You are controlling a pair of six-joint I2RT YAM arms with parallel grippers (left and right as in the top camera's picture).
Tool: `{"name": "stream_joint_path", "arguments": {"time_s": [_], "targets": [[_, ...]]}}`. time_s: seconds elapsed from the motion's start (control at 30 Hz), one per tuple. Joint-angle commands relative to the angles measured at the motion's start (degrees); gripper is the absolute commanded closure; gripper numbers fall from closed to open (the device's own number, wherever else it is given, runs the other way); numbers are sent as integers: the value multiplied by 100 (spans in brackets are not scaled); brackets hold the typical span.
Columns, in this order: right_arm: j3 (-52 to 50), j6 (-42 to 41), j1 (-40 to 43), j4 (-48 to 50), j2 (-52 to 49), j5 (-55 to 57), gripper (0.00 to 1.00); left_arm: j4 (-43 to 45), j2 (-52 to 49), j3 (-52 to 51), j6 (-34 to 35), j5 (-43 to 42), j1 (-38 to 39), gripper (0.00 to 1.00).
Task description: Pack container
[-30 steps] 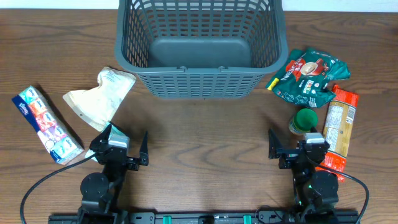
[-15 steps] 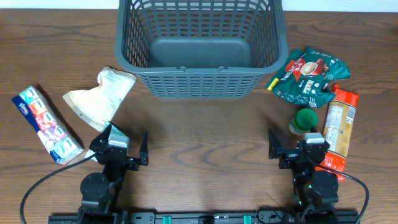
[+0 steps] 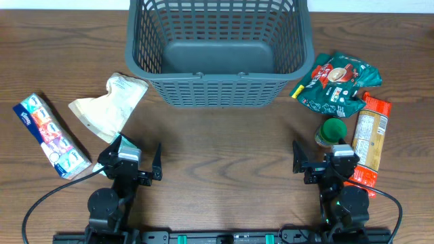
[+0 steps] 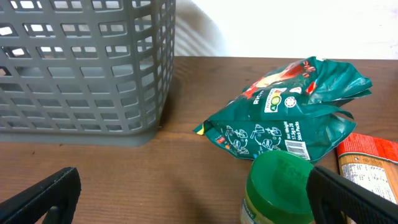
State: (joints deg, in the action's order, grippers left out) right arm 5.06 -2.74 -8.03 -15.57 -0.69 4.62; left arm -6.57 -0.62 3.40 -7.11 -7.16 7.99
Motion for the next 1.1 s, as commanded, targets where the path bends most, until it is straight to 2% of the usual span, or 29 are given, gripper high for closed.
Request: {"name": "stream_joint_path", "arguments": {"time_s": [0.0,0.7,0.9,1.07], "targets": [[-24,24,46,-7,42,-17,1,-122,39,-120,-7,-81,24,1],[-26,22,48,107,42,83,1,85,39,-120,-28,-79,20,1],[-24,-1342,46,212,42,-188,1,13,39,-120,-28,-79,20,1],[72,-1462,57,210,-9,-225,1,-125,13,-118,15,-79,20,1]]}}
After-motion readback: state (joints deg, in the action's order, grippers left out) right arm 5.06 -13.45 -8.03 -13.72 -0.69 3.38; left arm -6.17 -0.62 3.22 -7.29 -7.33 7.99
